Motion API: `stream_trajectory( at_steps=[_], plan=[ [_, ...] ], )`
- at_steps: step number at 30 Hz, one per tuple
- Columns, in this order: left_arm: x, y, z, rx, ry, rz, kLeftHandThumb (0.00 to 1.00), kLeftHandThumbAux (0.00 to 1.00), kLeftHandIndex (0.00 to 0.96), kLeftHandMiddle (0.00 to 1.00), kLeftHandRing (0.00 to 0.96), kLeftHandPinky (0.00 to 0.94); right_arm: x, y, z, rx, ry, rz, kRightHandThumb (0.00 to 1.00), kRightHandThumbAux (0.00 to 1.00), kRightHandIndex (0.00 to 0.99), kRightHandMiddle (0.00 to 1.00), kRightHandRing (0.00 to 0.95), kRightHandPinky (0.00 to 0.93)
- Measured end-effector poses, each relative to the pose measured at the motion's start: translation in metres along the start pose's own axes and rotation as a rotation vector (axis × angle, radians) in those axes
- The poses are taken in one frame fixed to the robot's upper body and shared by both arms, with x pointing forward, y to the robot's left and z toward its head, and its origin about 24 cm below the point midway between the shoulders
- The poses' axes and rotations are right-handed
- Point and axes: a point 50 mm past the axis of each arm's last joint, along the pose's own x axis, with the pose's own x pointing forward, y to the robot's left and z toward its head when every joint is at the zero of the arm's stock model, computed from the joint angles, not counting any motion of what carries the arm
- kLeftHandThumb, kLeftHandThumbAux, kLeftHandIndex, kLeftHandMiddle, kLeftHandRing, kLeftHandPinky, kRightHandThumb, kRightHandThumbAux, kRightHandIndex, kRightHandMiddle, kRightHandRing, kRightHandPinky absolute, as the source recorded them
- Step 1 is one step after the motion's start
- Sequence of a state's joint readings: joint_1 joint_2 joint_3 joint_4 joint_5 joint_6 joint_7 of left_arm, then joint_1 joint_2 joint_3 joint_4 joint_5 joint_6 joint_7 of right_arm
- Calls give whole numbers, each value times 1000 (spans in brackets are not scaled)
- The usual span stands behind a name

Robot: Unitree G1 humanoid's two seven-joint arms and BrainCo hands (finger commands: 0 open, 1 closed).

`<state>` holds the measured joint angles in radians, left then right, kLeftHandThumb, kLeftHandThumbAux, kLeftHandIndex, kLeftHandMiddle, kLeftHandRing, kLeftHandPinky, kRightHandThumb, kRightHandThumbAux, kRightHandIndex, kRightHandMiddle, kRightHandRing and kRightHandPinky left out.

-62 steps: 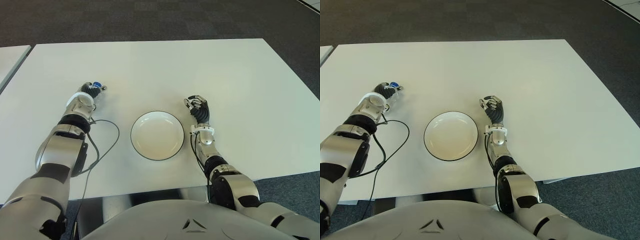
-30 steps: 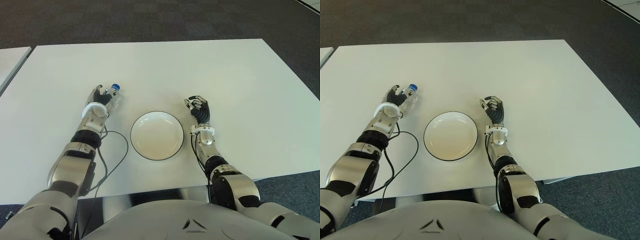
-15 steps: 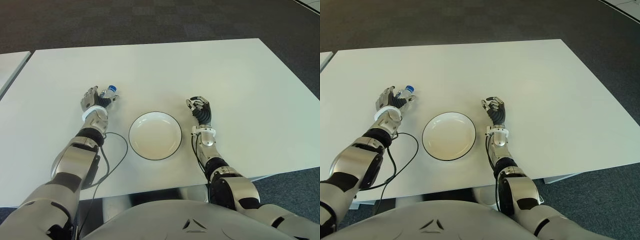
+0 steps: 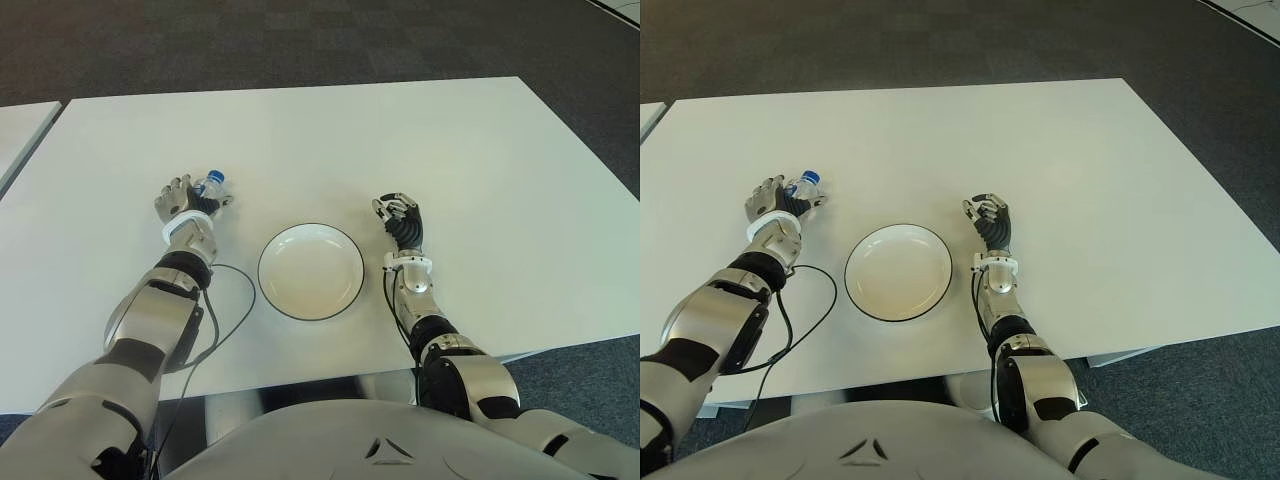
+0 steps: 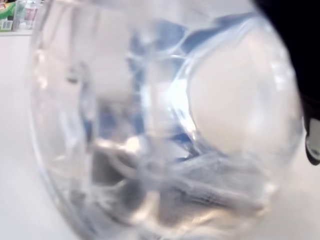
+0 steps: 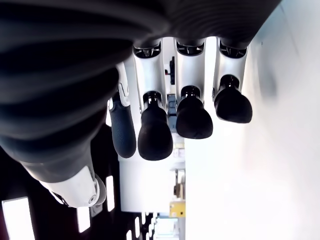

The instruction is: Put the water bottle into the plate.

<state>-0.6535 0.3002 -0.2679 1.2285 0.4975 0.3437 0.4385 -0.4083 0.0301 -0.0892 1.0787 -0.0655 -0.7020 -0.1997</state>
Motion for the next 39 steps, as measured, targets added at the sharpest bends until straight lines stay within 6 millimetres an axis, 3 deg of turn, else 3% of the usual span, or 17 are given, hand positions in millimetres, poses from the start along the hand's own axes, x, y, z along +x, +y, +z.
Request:
stream_trajectory(
  at_steps=[12, 27, 30, 33, 36, 39],
  plan=[
    [-3, -2, 4, 160, -53, 49, 602, 503, 10, 98, 69, 144, 0, 0, 0, 44, 11, -5, 708, 726, 438, 784, 781, 787],
    [-4, -3, 4, 169, -56, 57, 669, 473, 115, 230, 218, 291, 0, 0, 0, 91, 15, -22, 708, 726, 439, 789, 782, 792],
    [-4, -3, 4, 156, -49, 55, 682, 472, 165, 274, 265, 333, 0, 0, 0, 91, 15, -21, 707, 726, 439, 789, 782, 793],
    [-3, -2, 3, 134, -38, 52, 701, 482, 306, 377, 382, 440, 0, 0, 0, 91, 15, -20, 707, 726, 439, 789, 782, 794],
    [-3, -2, 3, 123, -32, 52, 713, 487, 384, 432, 444, 499, 0, 0, 0, 91, 13, -18, 707, 726, 439, 789, 782, 794],
    [-3, -1, 2, 105, -31, 52, 812, 614, 410, 492, 569, 598, 0, 0, 0, 92, 11, -19, 707, 727, 439, 790, 782, 795]
  ],
)
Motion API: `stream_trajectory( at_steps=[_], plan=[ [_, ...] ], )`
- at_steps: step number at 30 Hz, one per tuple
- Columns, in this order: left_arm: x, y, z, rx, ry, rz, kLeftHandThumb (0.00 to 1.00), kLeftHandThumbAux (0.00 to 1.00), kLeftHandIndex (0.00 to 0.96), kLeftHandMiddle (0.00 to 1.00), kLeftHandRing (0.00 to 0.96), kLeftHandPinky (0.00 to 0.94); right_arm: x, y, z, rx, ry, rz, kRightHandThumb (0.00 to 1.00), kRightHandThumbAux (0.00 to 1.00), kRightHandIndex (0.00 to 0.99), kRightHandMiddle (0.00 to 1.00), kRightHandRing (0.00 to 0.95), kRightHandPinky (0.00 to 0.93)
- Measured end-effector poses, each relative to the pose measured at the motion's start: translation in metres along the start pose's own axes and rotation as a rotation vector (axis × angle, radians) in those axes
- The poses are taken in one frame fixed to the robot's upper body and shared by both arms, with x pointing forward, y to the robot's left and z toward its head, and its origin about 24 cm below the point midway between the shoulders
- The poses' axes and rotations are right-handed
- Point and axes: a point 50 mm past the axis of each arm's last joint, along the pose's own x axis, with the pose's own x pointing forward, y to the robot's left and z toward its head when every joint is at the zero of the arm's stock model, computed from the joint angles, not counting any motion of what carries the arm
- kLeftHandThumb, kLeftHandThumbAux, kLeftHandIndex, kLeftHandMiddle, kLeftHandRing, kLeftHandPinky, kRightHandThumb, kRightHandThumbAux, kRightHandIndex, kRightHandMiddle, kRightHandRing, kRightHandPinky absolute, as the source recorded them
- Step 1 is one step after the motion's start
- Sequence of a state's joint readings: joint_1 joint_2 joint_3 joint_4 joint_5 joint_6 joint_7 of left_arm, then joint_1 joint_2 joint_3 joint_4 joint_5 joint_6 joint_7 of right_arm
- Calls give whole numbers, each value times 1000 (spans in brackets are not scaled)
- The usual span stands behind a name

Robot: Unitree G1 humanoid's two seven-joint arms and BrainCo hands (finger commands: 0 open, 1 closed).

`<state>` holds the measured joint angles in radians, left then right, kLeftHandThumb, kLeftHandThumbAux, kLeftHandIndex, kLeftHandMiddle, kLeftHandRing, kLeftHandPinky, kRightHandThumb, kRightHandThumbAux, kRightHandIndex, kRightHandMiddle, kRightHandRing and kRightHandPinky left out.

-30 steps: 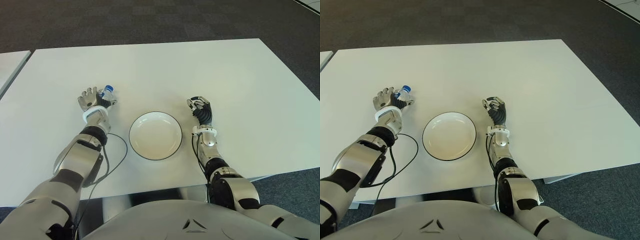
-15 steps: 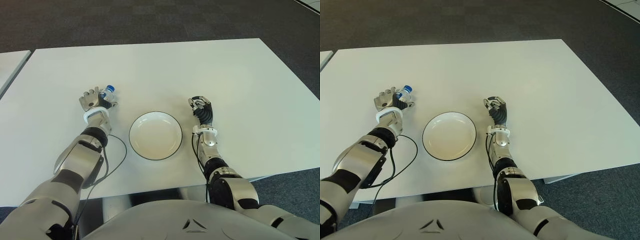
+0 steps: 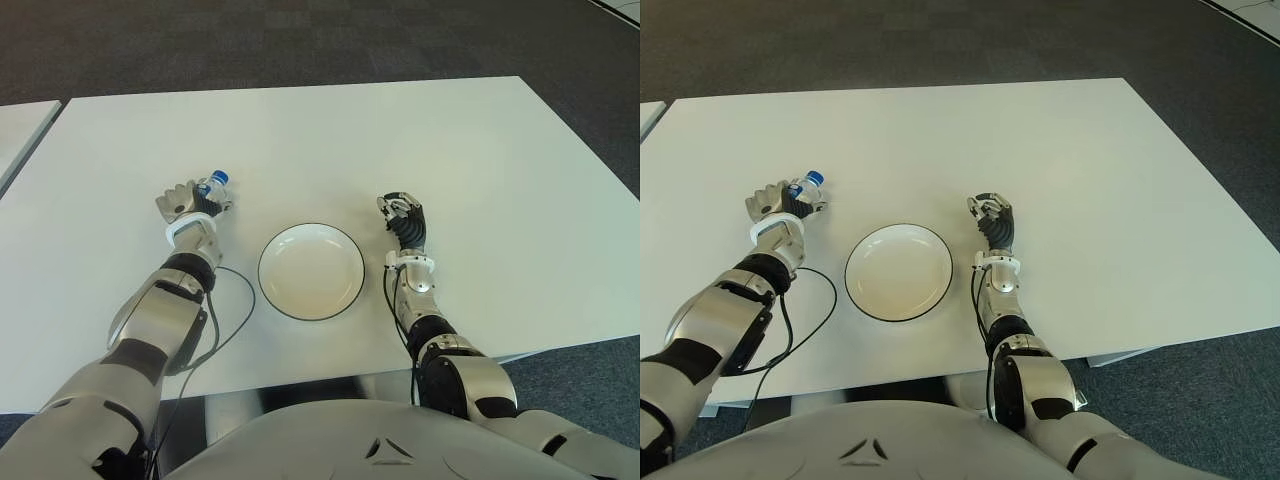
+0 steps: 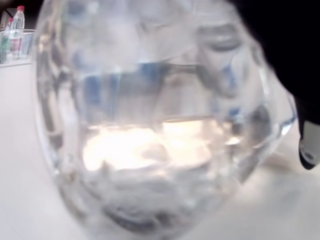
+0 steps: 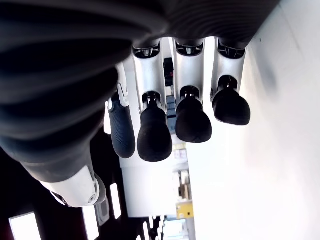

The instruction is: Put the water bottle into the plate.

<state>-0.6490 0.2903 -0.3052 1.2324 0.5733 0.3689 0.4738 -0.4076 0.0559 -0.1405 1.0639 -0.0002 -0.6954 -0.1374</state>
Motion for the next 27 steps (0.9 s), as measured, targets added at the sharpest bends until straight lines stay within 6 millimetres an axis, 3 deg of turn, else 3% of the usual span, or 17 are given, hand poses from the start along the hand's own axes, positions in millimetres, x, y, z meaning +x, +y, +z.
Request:
stream_trajectory(
  at_steps=[6, 12, 27],
  plan=[
    [1, 0, -1, -32, -12, 2, 850, 651, 424, 541, 718, 744, 0, 0, 0, 1, -3, 2, 706, 727, 439, 789, 781, 790],
    [2, 1, -4, -115, -16, -5, 852, 661, 413, 532, 791, 811, 0, -1, 0, -2, -4, 4, 706, 726, 439, 785, 776, 777],
    [5, 3, -12, -298, -18, -6, 851, 668, 396, 536, 849, 864, 0, -3, 0, -5, -3, -5, 707, 726, 440, 799, 791, 805]
  ],
)
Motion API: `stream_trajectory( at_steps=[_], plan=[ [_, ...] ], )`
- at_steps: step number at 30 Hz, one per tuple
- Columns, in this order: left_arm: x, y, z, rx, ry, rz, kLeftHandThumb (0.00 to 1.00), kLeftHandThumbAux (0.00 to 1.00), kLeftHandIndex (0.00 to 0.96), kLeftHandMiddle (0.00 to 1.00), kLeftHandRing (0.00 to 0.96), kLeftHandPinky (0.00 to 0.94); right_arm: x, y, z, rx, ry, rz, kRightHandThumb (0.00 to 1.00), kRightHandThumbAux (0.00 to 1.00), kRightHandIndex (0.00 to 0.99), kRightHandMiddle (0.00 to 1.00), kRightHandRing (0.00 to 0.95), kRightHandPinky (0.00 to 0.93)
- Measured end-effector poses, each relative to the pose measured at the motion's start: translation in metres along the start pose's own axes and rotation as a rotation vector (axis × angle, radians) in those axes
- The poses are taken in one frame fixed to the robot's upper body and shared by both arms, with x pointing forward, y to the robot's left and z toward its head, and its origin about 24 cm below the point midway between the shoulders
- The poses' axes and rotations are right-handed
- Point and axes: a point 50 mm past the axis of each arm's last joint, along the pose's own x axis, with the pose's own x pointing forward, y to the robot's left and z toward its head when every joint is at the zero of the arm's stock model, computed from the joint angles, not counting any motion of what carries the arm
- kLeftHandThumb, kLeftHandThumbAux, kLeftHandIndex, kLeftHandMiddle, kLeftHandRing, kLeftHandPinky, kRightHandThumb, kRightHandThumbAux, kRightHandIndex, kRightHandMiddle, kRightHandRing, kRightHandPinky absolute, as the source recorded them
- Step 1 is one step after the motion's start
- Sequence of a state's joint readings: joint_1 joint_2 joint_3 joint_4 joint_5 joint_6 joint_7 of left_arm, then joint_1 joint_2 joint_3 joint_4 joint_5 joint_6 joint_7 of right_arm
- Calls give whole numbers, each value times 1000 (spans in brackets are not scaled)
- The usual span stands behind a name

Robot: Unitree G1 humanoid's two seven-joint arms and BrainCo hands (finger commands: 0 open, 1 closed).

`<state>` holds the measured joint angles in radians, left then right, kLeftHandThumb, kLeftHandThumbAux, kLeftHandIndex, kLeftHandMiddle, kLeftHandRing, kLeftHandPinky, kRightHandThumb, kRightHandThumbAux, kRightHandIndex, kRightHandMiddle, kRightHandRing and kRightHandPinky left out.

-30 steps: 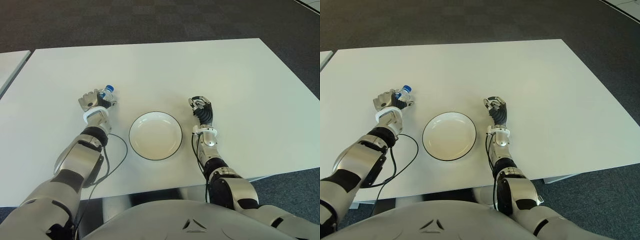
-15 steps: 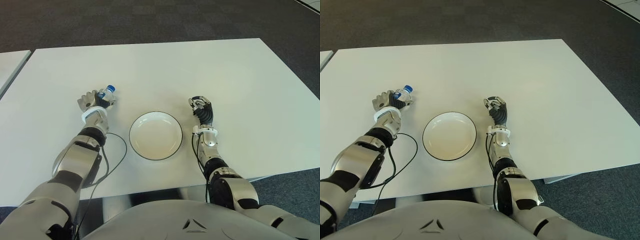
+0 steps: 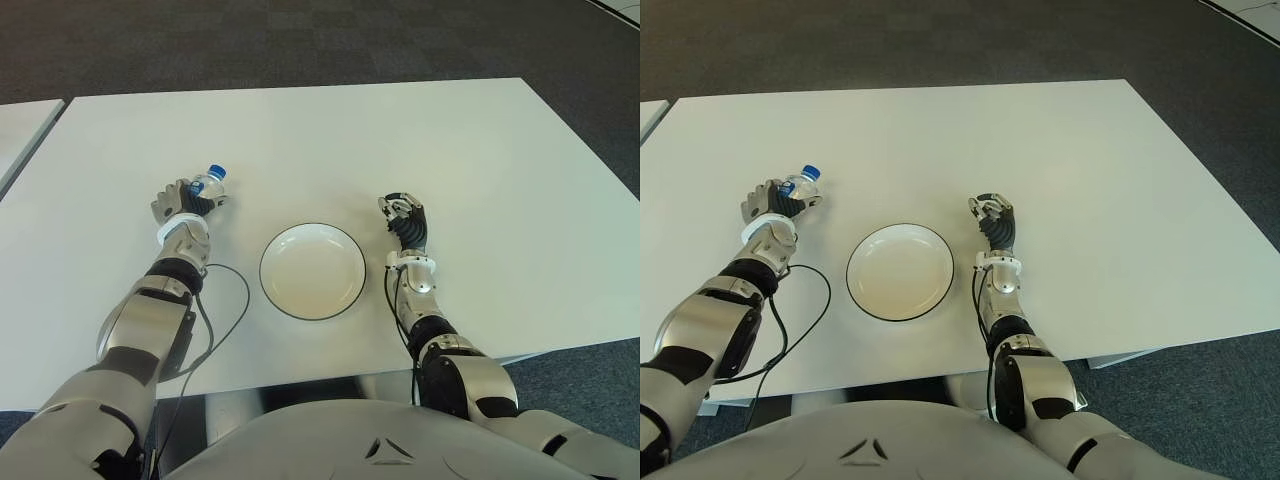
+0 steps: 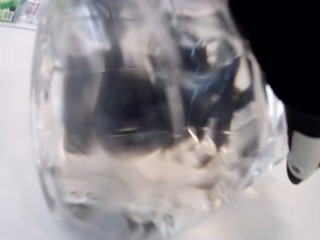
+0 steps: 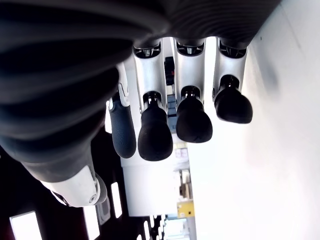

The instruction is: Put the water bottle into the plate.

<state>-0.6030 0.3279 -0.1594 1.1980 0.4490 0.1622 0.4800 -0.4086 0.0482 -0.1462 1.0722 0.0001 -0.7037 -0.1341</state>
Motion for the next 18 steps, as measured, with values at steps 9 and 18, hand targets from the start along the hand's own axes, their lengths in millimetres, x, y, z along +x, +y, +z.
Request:
stream_trajectory(
  at_steps=[9, 18],
  plan=[
    [1, 2, -3, -63, -4, 5, 851, 669, 396, 539, 858, 865, 1, -1, 1, -3, 0, -5, 707, 726, 440, 803, 795, 808],
    [1, 4, -2, -81, -23, 11, 851, 668, 397, 541, 861, 862, 1, -1, 1, -4, -2, 2, 707, 727, 439, 800, 795, 803]
  ],
)
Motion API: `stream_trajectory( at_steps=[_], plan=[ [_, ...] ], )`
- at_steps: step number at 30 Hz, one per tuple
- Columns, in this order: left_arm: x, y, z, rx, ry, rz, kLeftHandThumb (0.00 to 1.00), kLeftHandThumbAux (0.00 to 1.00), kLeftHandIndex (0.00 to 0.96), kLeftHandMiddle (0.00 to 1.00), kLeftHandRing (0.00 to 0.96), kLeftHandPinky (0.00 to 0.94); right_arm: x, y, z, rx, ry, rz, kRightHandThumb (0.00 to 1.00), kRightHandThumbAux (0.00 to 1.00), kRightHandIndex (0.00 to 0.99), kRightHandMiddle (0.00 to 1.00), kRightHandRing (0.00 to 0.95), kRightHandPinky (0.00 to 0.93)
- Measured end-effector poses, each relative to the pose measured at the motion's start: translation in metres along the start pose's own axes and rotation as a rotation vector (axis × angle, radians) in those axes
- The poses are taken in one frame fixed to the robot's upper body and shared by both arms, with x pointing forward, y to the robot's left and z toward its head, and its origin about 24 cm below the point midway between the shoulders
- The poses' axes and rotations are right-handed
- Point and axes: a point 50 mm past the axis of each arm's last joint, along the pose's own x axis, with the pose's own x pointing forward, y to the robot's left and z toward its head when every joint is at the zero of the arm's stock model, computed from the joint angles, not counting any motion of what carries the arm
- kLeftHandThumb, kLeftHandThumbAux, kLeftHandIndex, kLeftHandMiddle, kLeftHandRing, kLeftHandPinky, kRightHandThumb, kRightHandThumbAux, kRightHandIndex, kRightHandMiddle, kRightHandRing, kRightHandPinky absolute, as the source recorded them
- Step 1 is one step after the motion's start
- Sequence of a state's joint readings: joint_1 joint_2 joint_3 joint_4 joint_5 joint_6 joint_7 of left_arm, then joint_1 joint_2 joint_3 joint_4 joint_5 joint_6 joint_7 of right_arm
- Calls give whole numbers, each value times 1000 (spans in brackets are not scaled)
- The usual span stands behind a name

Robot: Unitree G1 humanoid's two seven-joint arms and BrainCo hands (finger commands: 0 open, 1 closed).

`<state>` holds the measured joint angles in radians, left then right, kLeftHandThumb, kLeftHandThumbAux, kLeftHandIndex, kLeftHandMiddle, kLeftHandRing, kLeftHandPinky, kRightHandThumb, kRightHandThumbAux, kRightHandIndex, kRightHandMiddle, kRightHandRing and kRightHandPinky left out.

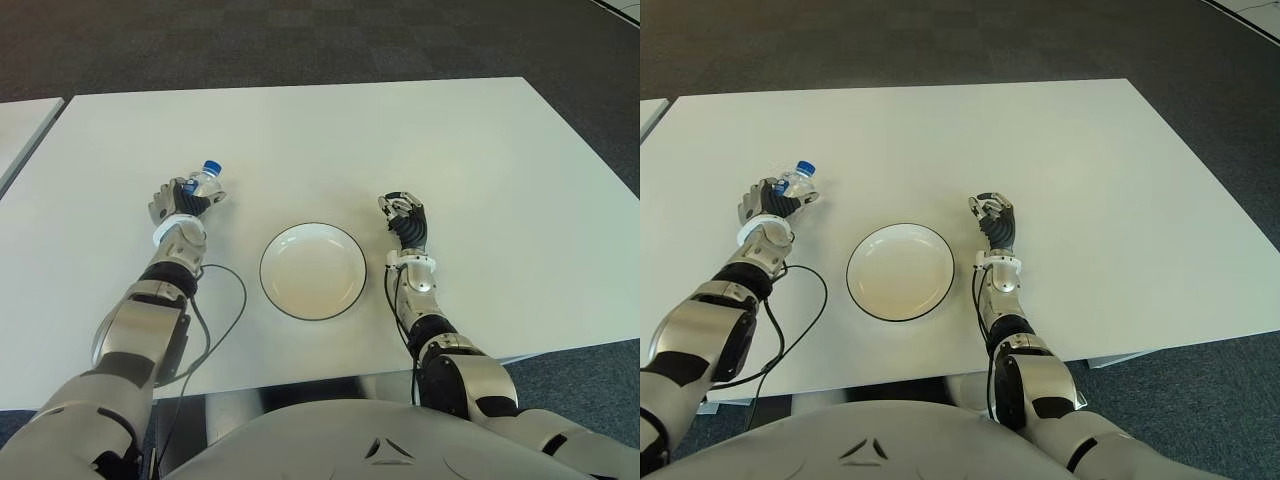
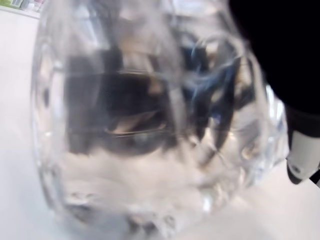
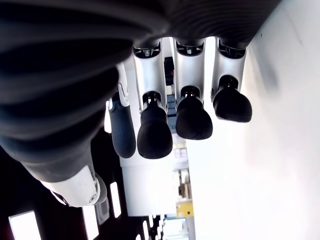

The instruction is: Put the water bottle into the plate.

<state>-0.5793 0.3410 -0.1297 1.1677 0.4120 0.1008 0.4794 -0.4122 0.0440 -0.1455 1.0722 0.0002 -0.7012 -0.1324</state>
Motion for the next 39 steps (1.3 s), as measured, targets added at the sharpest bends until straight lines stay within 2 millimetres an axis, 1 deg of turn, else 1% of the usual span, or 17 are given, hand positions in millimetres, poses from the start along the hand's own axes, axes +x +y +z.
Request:
stream_trajectory(
  at_steps=[4, 6, 10, 16, 22, 27, 33, 39],
  plan=[
    [0, 2, 4, -15, -22, 10, 851, 669, 397, 541, 862, 857, 0, 0, 0, 0, 0, 3, 707, 726, 439, 798, 794, 802],
    [-1, 3, 9, -28, -43, 22, 851, 669, 397, 541, 862, 855, 0, -1, 0, 0, -1, 3, 707, 726, 439, 798, 794, 804],
    [-5, 6, 15, -51, -77, 49, 851, 669, 397, 540, 863, 854, 1, -1, 1, 0, -4, 4, 708, 726, 439, 799, 795, 805],
    [-21, 4, 24, -96, -155, 61, 850, 669, 396, 538, 864, 850, 1, -1, 1, 1, -6, 7, 708, 726, 439, 798, 796, 805],
    [-38, 6, 27, -127, -235, 56, 851, 669, 396, 537, 864, 833, 2, -1, 2, 3, -9, 6, 709, 726, 439, 799, 797, 806],
    [-52, 16, 37, -153, -339, 81, 851, 670, 395, 534, 862, 825, 3, -2, 3, 1, -10, 3, 709, 726, 439, 802, 800, 810],
    [-64, 33, 53, -171, -459, 110, 851, 670, 395, 532, 863, 833, 3, -3, 2, -4, -6, -1, 709, 726, 439, 802, 801, 809],
    [-83, 49, 72, -200, -595, 128, 851, 670, 395, 532, 867, 838, 3, -3, 2, -7, -4, -3, 708, 726, 439, 804, 803, 814]
  ],
)
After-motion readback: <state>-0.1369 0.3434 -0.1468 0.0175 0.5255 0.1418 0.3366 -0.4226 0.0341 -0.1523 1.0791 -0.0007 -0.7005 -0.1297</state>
